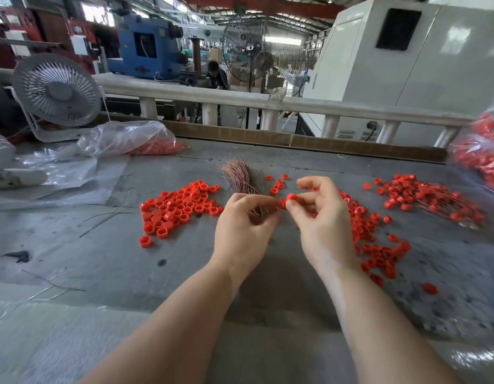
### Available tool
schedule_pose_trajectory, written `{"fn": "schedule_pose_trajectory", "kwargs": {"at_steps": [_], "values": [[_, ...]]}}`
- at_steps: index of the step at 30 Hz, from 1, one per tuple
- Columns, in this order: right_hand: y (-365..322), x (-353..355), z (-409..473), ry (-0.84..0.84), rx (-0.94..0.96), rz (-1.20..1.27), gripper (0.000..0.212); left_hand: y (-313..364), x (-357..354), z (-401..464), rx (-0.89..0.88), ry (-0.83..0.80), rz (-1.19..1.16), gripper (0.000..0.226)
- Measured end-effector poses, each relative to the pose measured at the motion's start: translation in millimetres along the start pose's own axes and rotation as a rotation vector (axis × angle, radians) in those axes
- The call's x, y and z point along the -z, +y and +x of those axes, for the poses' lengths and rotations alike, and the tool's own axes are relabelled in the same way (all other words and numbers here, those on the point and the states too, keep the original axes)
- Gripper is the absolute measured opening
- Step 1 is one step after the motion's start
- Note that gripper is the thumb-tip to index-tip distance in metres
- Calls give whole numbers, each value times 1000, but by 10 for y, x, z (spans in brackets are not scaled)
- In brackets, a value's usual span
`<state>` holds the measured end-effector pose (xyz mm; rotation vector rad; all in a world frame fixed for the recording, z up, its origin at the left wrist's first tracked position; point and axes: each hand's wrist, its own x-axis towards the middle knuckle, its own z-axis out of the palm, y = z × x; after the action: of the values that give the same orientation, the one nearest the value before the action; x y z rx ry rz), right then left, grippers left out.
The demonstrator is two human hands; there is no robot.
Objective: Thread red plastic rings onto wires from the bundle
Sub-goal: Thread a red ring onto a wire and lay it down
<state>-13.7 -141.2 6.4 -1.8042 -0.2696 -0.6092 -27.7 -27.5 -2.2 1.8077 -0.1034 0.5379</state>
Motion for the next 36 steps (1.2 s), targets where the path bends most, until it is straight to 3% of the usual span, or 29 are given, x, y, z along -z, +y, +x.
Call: {"fn": "schedule_pose_trajectory", "kwargs": {"at_steps": [3, 6, 13, 19, 25, 36], "values": [[-8, -20, -18, -58, 9, 3, 44, 66, 30, -4, 125, -53, -307, 23], [-7, -28, -27, -91, 21, 12, 47, 94, 45, -10, 173, -75, -408, 22], [-18, -24, -25, -102, 69, -1, 43, 94, 66, -11, 144, -82, -421, 19], [-53, 8, -18, -99, 52, 107, 26, 93, 81, -8, 206, -129, -558, 17], [-49, 12, -2, -70, -29, 247, 22, 98, 87, -5, 177, -171, -568, 31], [-40, 15, -2, -109, -46, 275, 24, 105, 79, -4, 158, -114, -559, 24]]}}
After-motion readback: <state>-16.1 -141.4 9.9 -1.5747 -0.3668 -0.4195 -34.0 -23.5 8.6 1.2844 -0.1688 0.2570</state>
